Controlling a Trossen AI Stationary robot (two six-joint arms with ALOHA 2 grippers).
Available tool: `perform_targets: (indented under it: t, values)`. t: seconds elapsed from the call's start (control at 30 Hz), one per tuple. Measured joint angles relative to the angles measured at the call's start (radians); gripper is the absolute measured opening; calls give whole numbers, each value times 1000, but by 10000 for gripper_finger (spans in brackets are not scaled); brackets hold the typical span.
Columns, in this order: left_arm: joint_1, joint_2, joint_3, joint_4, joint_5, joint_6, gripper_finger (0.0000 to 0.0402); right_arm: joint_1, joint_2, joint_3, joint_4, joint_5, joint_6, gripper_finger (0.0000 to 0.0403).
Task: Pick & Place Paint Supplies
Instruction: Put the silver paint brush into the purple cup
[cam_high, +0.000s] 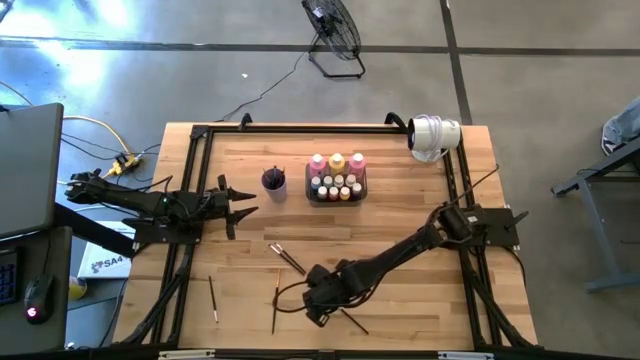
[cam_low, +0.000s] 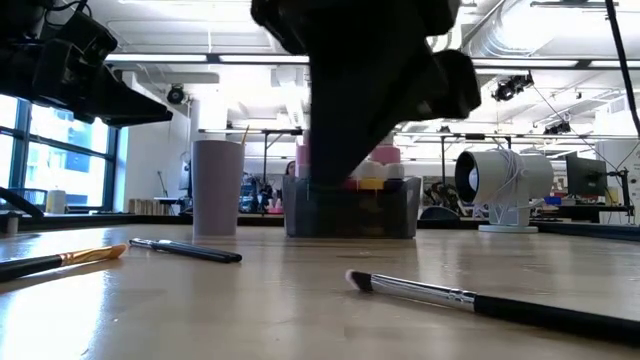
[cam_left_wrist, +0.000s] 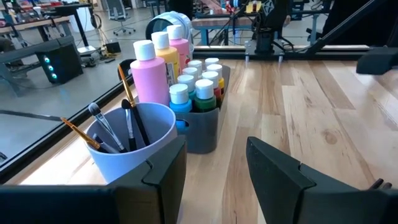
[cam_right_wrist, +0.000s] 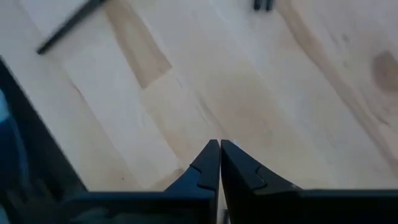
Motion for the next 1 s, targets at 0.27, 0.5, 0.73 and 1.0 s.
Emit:
perform_targets:
  t: [0.27, 0.5, 0.73, 1.0]
  values:
    - [0, 0, 0, -1, 0, 0, 165, -7, 0, 9, -27, -88, -1, 4]
    - [0, 0, 0, -1, 0, -1, 165, -6, 0, 9, -25, -117, -31, 14]
    - [0, 0, 0, 0, 1, -1, 165, -6, 0, 2, -33, -89, -30, 77]
    - [0, 0, 0, -1, 1, -1, 165, -14, 0, 0, -28, -56, -32, 94]
